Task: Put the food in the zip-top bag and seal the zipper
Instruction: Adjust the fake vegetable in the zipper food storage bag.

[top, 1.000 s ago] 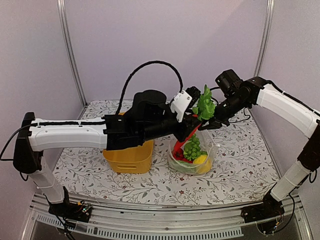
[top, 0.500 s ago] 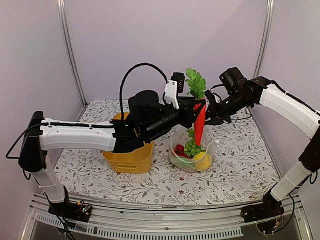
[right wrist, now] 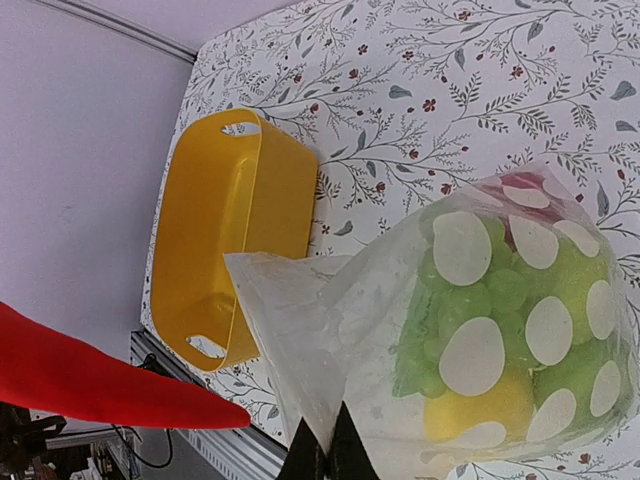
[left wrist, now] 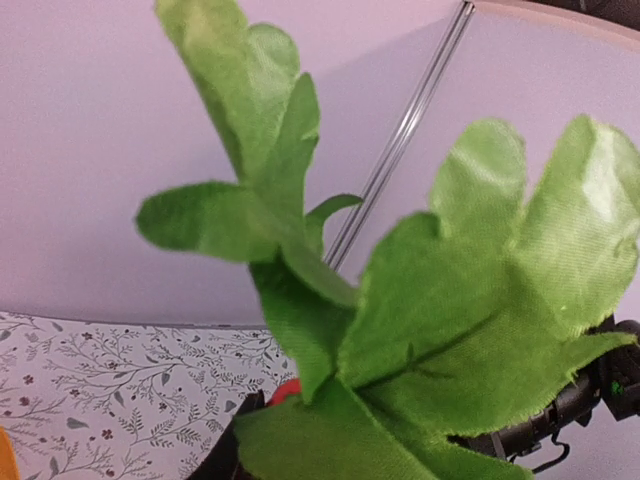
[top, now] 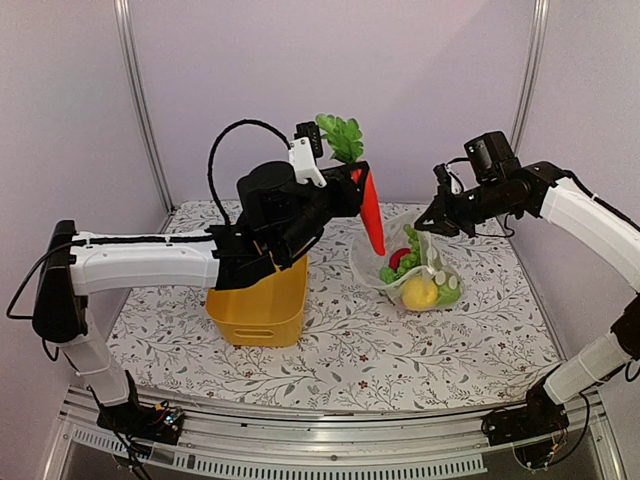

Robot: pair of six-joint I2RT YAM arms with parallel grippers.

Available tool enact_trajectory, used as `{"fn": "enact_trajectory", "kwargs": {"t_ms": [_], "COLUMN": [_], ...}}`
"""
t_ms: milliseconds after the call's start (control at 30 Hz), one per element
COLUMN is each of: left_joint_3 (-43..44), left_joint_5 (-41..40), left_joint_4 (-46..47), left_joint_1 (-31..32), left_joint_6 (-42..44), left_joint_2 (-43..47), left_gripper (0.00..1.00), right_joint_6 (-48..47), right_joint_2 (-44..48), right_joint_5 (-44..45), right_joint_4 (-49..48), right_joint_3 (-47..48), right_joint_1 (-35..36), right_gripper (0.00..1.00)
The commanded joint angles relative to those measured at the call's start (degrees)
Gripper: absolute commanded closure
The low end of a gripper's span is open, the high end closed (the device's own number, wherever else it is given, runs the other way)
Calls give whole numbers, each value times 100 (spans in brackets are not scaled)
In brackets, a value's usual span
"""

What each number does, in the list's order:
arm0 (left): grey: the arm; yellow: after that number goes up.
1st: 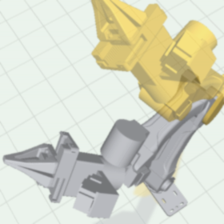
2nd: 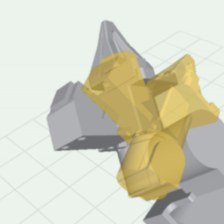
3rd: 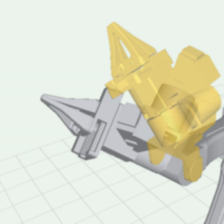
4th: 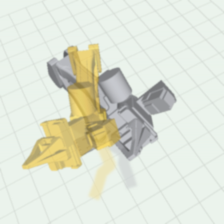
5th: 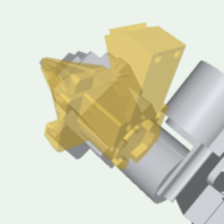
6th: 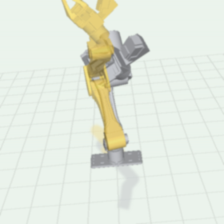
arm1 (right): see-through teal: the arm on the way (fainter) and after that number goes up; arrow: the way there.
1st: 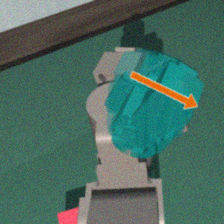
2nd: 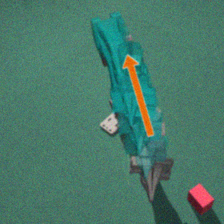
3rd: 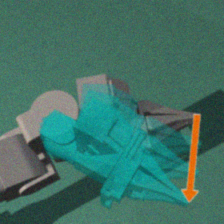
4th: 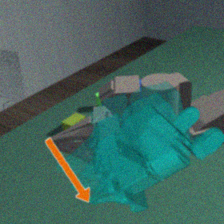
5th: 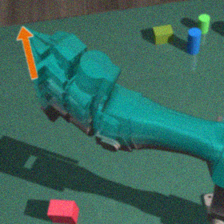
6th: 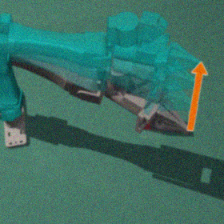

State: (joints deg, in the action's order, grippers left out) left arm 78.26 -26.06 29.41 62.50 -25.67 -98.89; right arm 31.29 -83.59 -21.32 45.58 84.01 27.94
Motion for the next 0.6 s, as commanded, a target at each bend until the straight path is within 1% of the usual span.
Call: {"fn": "enact_trajectory", "kwargs": {"t_ms": [0,67,133,233,333,433,567], "left_joint_3": [-405,-686,-937,-1112,-1213,-1294,-1160], "left_joint_5": [-447,-695,-818,-509,-270,-217,-360], "left_joint_4": [178,293,585,1314,1844,2493,2958], "left_joint_1": [-158,-168,-175,-171,-129,-80,-32], "left_joint_6": [-857,-1402,-1649,-1464,-1394,-1311,-1213], "left_joint_2": [183,178,186,92,-82,-321,-821], "left_gripper": [99,100,100,100,100,100,100], "right_joint_6": [379,499,556,595,669,786,1040], "right_joint_2": [295,374,389,362,400,384,373], "right_joint_5": [-139,-175,-251,-379,-470,-635,-856], "right_joint_4": [-839,-1000,-1049,-1039,-1030,-968,-975], "right_joint_3": [-755,-986,-1095,-1154,-1125,-1020,-917], "right_joint_1": [-10,-16,-9,24,27,21,27], "right_gripper": [100,100,100,100,100,100,100]}}
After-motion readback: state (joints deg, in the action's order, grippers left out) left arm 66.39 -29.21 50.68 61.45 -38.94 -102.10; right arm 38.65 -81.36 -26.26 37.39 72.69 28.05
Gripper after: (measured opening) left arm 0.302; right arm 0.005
